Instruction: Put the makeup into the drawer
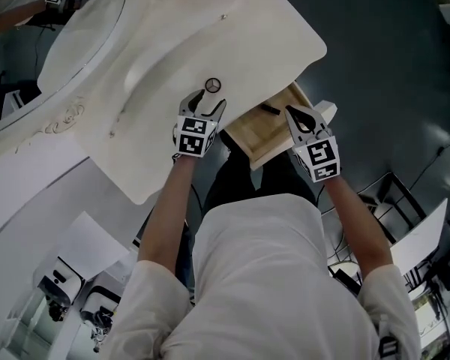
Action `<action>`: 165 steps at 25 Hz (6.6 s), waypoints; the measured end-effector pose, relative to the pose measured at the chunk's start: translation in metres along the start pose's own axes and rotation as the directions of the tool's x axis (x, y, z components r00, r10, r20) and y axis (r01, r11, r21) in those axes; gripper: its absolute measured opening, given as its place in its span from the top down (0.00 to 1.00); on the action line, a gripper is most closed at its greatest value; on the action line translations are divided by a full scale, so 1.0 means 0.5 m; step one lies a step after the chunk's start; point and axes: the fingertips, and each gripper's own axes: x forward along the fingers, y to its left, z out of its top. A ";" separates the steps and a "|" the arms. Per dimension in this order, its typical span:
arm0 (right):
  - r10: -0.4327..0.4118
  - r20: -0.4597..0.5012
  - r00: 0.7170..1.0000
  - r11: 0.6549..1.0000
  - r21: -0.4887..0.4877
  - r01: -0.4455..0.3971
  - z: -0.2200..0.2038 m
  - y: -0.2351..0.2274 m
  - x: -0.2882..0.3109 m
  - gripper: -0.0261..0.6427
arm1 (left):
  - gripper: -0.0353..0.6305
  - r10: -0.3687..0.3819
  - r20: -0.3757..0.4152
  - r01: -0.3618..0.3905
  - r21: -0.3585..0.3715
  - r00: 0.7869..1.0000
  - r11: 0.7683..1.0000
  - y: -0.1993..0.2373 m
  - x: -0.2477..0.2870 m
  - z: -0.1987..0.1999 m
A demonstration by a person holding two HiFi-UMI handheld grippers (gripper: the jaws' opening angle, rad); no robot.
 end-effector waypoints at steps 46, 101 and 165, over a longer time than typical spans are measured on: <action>0.039 -0.049 0.998 0.999 0.005 -0.039 -0.064 0.016 0.031 0.92 | 0.62 0.044 -0.080 -0.034 0.123 0.996 0.992 -0.017 0.028 -0.024; 0.105 -0.130 0.986 0.993 0.076 -0.095 -0.218 -0.014 -0.002 0.92 | 0.62 -0.069 -0.456 0.181 0.206 0.887 0.962 -0.329 0.236 -0.299; 0.012 0.202 0.979 0.984 -0.174 0.024 0.106 0.050 -0.245 0.92 | 0.92 0.231 0.492 -0.200 -0.117 0.839 0.973 -0.232 -0.444 0.103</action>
